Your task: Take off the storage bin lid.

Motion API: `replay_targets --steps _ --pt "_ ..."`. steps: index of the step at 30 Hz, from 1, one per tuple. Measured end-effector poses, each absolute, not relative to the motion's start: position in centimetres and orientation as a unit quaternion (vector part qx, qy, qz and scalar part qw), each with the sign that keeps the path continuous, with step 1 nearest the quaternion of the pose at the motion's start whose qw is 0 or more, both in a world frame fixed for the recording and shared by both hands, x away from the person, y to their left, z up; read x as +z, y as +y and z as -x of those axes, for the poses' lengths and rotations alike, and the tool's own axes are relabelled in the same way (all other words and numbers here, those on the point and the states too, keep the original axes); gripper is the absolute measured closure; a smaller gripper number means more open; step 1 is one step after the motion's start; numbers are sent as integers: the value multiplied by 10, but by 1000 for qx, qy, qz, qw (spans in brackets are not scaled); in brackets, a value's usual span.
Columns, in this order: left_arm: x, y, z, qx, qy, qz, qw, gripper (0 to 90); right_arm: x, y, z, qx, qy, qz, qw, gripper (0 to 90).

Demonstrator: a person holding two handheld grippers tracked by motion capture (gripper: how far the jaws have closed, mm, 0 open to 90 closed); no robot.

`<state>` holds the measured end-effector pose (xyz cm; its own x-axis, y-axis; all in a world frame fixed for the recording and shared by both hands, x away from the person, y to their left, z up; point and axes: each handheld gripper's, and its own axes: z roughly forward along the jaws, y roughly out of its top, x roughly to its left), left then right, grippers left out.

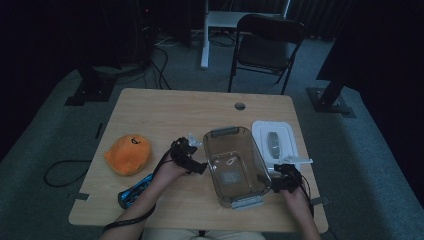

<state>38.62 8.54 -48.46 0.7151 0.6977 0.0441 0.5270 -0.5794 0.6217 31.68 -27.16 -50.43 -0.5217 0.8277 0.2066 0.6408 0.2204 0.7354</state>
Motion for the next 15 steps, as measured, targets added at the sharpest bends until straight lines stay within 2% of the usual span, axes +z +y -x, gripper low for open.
replay_targets --steps 10,15 --pt "-483 88 -392 151 342 -882 289 6 -507 -261 -316 402 782 -464 106 106" --pt "-480 95 -396 146 343 -877 304 6 -508 -252 -315 404 788 -453 99 105"
